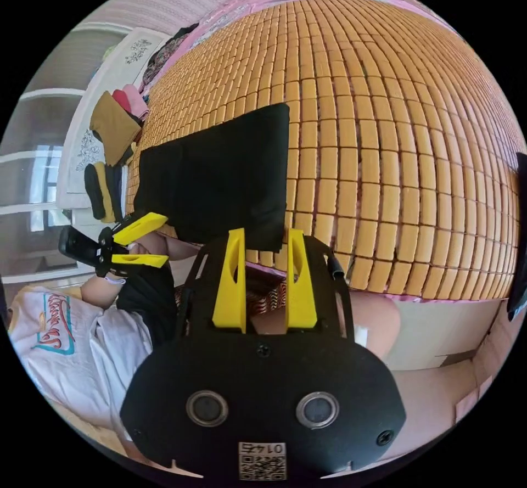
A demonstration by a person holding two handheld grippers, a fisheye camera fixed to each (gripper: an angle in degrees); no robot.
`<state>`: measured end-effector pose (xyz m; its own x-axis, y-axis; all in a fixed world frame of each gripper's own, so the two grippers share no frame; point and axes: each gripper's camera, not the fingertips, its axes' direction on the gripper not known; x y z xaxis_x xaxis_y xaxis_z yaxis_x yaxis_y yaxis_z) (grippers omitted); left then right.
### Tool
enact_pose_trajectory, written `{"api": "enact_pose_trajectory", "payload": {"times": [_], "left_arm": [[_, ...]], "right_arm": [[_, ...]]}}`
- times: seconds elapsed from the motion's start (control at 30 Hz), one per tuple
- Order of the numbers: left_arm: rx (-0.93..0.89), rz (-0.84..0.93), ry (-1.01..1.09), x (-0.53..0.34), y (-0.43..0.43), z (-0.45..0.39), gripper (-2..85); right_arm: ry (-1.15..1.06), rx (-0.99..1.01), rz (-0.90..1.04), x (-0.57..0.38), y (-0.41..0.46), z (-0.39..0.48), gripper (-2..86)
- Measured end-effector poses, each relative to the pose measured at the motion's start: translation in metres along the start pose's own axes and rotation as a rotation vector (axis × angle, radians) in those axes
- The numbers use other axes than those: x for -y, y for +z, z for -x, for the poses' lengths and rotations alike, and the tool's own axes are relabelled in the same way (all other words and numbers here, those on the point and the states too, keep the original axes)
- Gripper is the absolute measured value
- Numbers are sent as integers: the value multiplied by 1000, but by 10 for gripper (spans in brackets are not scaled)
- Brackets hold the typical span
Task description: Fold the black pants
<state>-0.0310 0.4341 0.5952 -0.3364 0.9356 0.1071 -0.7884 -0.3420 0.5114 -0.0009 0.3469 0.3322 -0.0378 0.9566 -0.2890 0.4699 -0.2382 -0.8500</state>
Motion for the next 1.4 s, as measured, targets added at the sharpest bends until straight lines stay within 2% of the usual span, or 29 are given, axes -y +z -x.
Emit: {"api": "enact_pose_trajectory", "payload": {"times": [0.13, 0.3, 0.4, 0.43, 0.5, 0.6, 0.7, 0.83, 1.0, 1.07, 1.2, 1.3, 1.4], "left_arm": [[7, 51, 86, 17, 25, -12, 131], [53, 81, 190, 37, 47, -32, 126], [130, 101, 233, 44, 53, -47, 71], [213, 111, 226, 43, 55, -50, 45], [279, 152, 218, 40, 57, -50, 26], [195, 111, 194, 34, 42, -45, 17], [146, 122, 208, 28, 29, -44, 13], [81, 126, 211, 20, 16, -45, 10], [28, -42, 181, 31, -6, -41, 7], [-62, -175, 113, 41, -22, -31, 7], [-78, -319, 6, 42, -58, -9, 12], [44, -377, -86, 17, -101, 15, 26], [227, -259, -268, -26, -124, 53, 54]], "right_arm": [[-22, 86, -69, -22, -16, -22, 33], [-24, 261, -163, -45, -42, -34, 22], [-33, 435, -247, -57, -52, -38, 20], [-68, 477, -259, -61, -57, -41, 20], [-68, 485, -321, -71, -66, -55, 25], [150, 348, -387, -80, -61, -96, 83], [202, 499, -389, -69, -42, -111, 114], [242, 595, -346, -53, -16, -118, 33], [187, 675, -514, -79, -62, -124, 16], [151, 681, -577, -88, -89, -118, 15], [-18, 613, -613, -72, -133, -59, 20], [-184, 591, -547, -30, -119, 21, 42], [-311, 442, -398, 13, -64, 91, 68]]}}
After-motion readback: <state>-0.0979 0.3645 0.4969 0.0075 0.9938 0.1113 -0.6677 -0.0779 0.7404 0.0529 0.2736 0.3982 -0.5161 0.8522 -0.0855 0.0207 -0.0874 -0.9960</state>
